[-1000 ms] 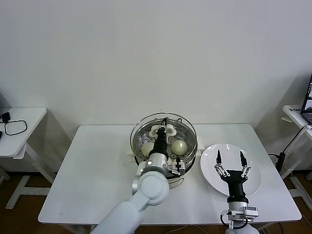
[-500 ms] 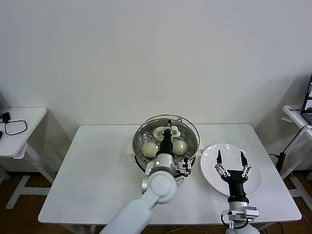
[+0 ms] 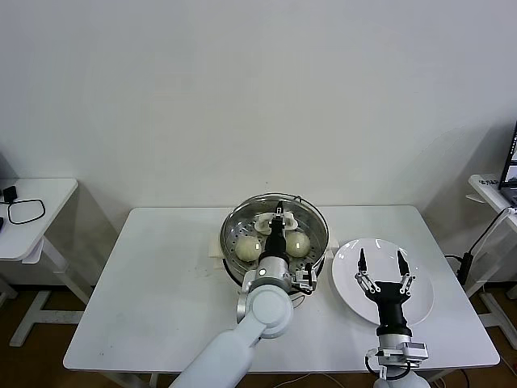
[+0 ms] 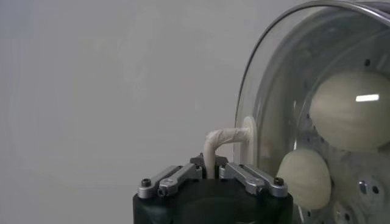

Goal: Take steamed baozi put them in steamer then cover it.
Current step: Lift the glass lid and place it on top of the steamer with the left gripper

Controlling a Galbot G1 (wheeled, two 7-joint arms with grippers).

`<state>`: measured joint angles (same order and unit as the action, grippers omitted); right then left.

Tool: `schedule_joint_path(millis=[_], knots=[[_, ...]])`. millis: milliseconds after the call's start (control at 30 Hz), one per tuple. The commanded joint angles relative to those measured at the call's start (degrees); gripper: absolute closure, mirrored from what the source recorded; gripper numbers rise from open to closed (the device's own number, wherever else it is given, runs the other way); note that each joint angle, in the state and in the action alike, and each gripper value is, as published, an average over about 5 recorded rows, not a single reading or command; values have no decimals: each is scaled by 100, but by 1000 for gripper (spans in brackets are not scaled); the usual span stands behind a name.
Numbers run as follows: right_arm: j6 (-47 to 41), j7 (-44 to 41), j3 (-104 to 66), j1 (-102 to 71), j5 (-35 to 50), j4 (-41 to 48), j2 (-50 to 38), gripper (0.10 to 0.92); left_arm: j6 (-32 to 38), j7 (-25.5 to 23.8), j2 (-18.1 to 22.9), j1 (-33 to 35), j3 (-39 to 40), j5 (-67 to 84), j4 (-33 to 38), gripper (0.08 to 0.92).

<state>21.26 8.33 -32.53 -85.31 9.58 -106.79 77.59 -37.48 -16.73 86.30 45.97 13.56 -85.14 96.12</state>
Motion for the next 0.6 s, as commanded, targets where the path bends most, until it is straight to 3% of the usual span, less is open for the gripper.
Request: schedule_joint_path(millis=[33,600], knots=[[6,-3,14,16,-2,22,2,203,28,32,41,0,-18,-30,-89,804],[-3,-8,68,91,-20,71,23,203,88,53,8,103,-62,-22,-128,804]])
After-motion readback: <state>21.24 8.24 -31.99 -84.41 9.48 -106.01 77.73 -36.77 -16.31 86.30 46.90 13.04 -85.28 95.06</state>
